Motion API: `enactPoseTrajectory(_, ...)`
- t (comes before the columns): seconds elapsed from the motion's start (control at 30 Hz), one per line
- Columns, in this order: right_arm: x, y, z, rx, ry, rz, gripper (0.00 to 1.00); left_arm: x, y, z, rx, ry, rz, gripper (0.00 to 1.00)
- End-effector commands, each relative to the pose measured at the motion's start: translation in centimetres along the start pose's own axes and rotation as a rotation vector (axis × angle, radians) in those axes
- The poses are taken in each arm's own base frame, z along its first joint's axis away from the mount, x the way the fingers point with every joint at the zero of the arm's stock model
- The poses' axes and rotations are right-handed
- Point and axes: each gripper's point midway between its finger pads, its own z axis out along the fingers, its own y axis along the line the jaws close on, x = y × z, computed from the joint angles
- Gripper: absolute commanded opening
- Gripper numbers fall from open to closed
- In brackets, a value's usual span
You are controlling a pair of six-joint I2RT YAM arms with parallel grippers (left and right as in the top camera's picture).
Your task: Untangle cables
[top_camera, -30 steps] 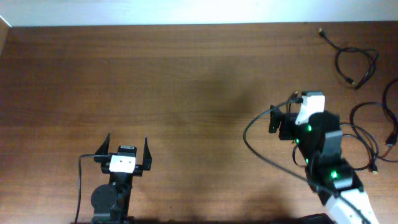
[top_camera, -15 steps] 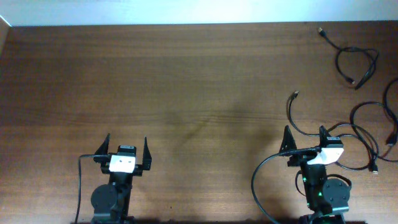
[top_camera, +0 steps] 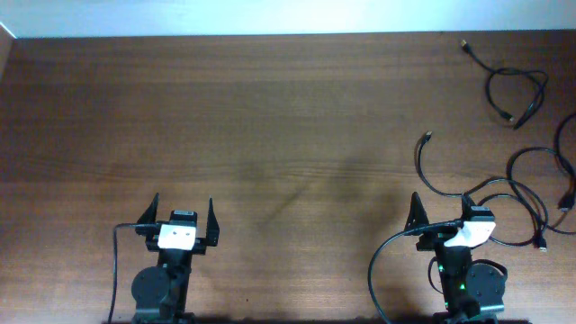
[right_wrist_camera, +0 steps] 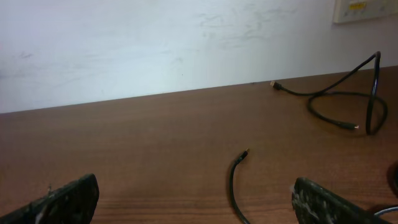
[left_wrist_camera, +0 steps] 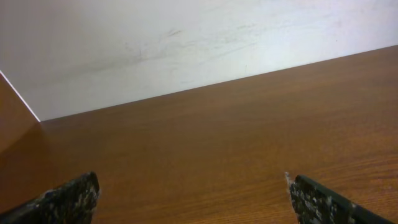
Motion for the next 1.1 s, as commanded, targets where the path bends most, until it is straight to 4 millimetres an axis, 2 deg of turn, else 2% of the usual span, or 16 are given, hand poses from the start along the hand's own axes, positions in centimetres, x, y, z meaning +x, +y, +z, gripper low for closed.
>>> enactPoseTrajectory(0.0, 0.3, 0.0, 0.0, -0.006, 0.006, 0.003, 0.98, 0.2, 0.2, 0.0, -0.011, 0.006, 0.008, 0.99)
enactPoseTrajectory(0.17, 0.4, 1.6, -0.1, -0.102, 0.005, -0.204, 0.98, 0.2, 0.2, 0.0, -0.011, 0.005, 0.008, 0.99)
enactPoseTrajectory(1.07, 0.5, 1.6, -0.1, -0.101, 0.008, -0.203, 0.99, 0.2, 0.2, 0.0, -0.012, 0.005, 0.008, 0.99)
